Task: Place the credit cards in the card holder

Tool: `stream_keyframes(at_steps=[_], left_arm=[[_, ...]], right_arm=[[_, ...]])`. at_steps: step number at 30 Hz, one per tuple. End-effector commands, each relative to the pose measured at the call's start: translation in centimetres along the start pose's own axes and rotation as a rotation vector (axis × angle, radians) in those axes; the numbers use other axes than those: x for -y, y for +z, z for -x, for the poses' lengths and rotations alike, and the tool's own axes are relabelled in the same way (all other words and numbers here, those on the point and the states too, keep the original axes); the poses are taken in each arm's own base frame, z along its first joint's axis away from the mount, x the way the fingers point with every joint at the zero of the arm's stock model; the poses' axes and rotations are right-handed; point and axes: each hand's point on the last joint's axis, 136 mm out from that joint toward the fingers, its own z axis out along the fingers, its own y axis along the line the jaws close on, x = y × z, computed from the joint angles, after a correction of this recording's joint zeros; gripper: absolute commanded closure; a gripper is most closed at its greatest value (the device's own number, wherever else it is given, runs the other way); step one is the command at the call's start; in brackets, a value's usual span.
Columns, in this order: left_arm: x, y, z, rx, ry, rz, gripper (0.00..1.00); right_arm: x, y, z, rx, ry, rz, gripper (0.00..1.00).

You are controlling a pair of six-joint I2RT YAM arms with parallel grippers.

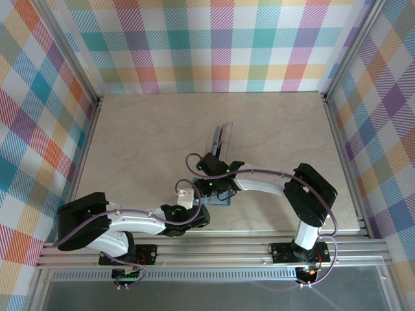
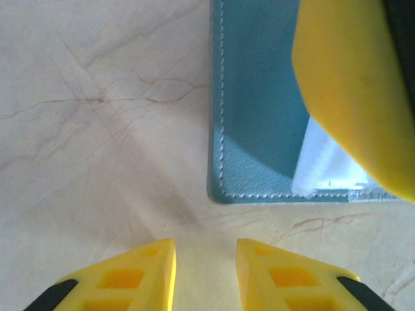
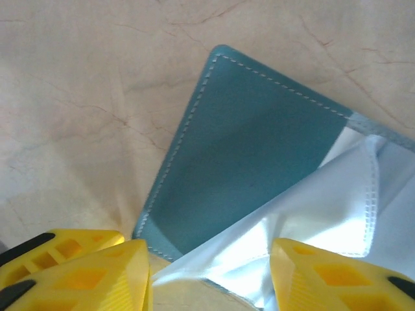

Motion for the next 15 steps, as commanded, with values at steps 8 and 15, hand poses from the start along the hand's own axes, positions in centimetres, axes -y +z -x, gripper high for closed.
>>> stream_keyframes(at_steps=[8,15], left_arm=[[-2.3,-2.5,0.4,0.0,-0.002,0.007,0.6],[-3.5,-4.9,2.4,0.04,-0.056,-0.034,0.56]], right_arm=[[-2.9,0.5,0.5,-0.013,-0.041,0.14,0.36],[-2.8,0.7,0.7,-0.017,-0.056,0.122,0.34]])
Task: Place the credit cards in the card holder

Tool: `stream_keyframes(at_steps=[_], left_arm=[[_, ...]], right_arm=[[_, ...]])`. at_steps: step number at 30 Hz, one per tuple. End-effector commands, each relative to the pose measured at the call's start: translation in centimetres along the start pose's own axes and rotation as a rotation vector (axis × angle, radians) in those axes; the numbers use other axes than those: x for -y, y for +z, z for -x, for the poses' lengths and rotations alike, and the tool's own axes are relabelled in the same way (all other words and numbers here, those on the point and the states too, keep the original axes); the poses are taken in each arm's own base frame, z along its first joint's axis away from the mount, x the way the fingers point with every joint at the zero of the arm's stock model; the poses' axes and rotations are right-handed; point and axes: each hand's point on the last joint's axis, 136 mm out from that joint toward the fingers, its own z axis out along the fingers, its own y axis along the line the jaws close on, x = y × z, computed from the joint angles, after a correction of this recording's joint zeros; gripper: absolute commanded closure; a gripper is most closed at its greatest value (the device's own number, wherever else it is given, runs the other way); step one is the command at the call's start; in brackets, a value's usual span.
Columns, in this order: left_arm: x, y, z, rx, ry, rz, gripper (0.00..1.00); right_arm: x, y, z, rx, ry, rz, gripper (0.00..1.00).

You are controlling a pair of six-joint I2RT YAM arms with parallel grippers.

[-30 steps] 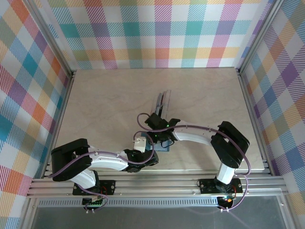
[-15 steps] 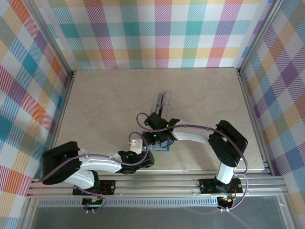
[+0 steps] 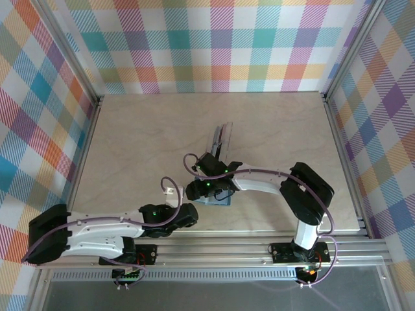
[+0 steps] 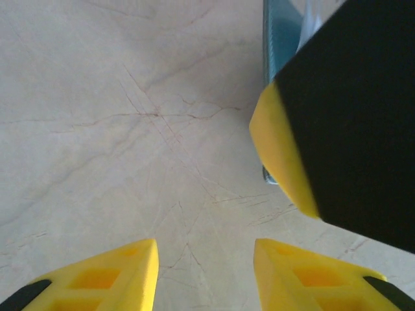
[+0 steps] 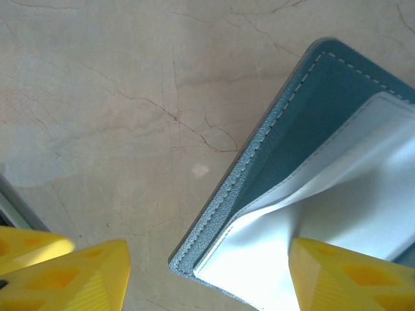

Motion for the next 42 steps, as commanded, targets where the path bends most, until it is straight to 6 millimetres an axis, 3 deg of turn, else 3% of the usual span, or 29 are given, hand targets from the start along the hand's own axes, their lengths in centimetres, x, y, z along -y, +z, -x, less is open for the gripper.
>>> stream_keyframes(at_steps=[1,6,11,15,20,27,33,39,42], left_arm=[[-1.6,-0.9,0.6,0.01,-0.003,0.019,0.55],[-1.0,-1.1,1.3,-0.015,-0.044,-0.057,0.54],[-0.4,-0.6,2.2,-0.048,-0.108,-0.122,0.57],[-0.5,-0.9,4.0,-0.042,-0.181,-0.175,0.6],[-0.7,-1.7,6.6,-0.024,-0.245,-0.226,0.64],[1.5,-0.1,9.1,-0.065,-0.298,-0.336,0.75],[3.8,2.0,10.9,-0.114,-0.313,-0.393,0.83],[5.8,5.0,11.0,-0.185,-0.315,-0.414,0.88],[6.2,6.3,10.7,-0.214,-0.318,-0.405,0.89]], right_arm=[[-0.6,-0.1,0.9,0.013,-0.037,-0.002,0.34],[0.5,-0.1,0.4,0.009,-0.029,-0.053,0.33],[-2.1,-0.3,-0.4,0.003,-0.051,0.136,0.31],[-3.8,-1.1,-1.0,-0.01,-0.065,0.268,0.3],[-3.0,-0.7,-1.5,-0.022,-0.043,0.284,0.33],[-1.5,0.2,-2.3,-0.032,-0.037,0.239,0.45],[-0.5,0.8,-2.5,-0.047,-0.027,0.211,0.62],[0.1,1.2,-2.7,-0.057,-0.021,0.191,0.86],[0.3,1.0,-2.7,-0.052,-0.021,0.179,0.9]])
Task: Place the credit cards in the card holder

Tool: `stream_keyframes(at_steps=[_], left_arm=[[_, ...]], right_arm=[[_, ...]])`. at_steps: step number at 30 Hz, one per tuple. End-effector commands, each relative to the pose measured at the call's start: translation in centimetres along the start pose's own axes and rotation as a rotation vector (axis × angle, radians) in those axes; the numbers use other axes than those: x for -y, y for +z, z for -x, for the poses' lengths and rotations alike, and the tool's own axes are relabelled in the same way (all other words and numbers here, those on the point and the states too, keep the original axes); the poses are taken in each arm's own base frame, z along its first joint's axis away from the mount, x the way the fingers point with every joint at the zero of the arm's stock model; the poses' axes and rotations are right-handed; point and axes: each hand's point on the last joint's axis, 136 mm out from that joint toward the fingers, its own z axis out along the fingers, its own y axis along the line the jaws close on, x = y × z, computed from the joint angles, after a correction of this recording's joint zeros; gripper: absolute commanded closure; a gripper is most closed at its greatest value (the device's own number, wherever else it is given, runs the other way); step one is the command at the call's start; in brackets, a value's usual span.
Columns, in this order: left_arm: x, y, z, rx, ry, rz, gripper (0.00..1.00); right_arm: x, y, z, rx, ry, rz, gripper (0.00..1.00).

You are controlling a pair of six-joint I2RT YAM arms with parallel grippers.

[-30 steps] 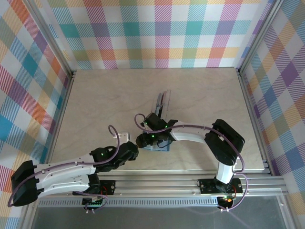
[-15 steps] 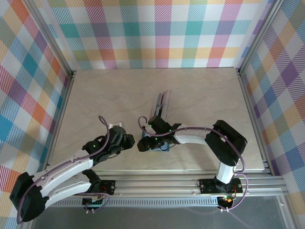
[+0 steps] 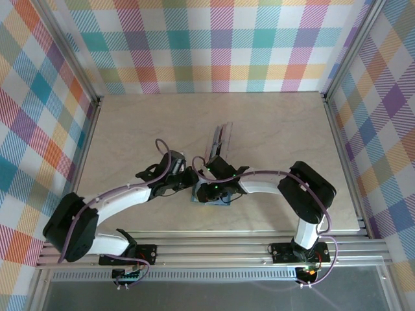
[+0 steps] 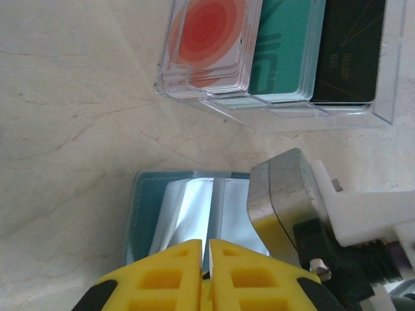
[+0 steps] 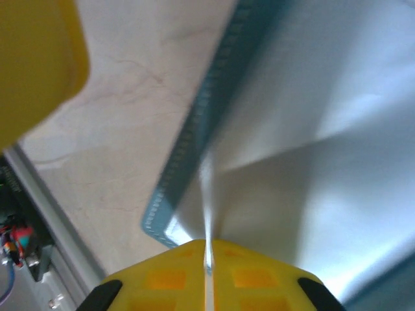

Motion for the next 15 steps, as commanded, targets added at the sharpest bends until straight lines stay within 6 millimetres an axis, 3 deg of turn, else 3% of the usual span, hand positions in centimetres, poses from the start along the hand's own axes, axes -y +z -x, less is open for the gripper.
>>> stream_keyframes(at_steps=[1,6,15], left_arm=[[1.8,1.2,0.6,-0.017,0.009,-0.068,0.89],[1.5,2.9,-0.1,-0.062,0.0,-0.068,0.89],[-2.6,4.0,-1.7,-0.07,-0.009,0.052,0.9]], right_arm=[[-1.1,0.2,-0.6,-0.013,-0.055,0.029,0.91],[-0.9,-0.2,-0.7,-0.007,-0.056,0.009,0.93],[-1.7,-1.7,-0.1,0.024,-0.078,0.004,0.9]])
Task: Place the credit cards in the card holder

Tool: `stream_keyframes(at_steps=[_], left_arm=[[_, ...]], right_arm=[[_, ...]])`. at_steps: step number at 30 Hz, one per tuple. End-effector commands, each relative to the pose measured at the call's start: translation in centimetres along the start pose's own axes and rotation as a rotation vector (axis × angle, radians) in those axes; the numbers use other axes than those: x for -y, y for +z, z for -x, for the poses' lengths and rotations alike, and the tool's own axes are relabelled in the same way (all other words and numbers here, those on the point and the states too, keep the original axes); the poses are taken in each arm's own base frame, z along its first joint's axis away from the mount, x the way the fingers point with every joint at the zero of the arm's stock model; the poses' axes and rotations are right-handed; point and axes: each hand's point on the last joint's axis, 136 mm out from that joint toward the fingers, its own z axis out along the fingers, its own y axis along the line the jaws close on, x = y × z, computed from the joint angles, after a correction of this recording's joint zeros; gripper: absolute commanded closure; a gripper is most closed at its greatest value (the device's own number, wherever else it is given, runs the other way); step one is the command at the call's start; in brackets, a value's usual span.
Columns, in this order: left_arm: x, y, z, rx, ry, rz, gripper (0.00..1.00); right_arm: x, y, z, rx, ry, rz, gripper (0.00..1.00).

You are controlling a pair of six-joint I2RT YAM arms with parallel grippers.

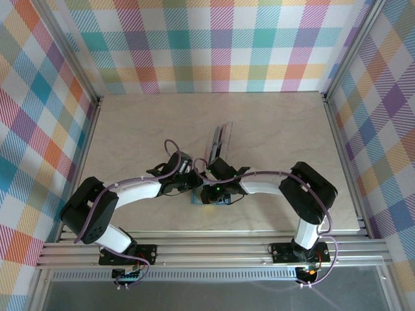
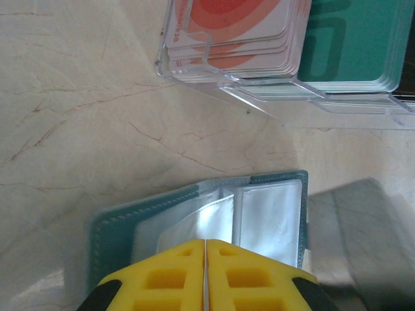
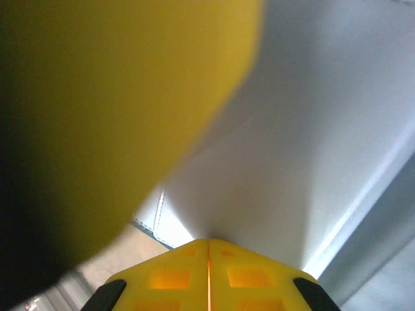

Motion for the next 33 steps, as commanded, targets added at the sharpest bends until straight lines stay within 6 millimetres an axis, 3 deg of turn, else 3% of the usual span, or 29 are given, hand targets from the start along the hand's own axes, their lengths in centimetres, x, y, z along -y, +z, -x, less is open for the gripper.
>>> stream_keyframes(at_steps=[1,11,17,24,33], left_arm=[[-1.8,0.5,-0.4,0.008,0.002,0.047,0.9],[-3.3,-0.8,-0.9,0.04,0.025,0.081,0.91],[-4.0,-0.3,-1.5,0.021,0.037,0.096,0.91],[-4.8,-0.2,-1.9,0.013,0.066,0.131,0.91],[-4.3,-0.4,-1.4,0.025,0.126,0.165,0.91]], right_arm=[[-2.7,-1.7,0.9,0.043,-0.086,0.058,0.89],[-1.2,-1.9,1.7,0.061,-0.068,-0.052,0.88],[-0.7,-4.1,4.7,0.159,-0.064,-0.166,0.87],[1.6,-5.3,8.8,0.232,-0.007,-0.312,0.88],[3.1,-3.8,9.8,0.203,-0.013,-0.384,0.88]])
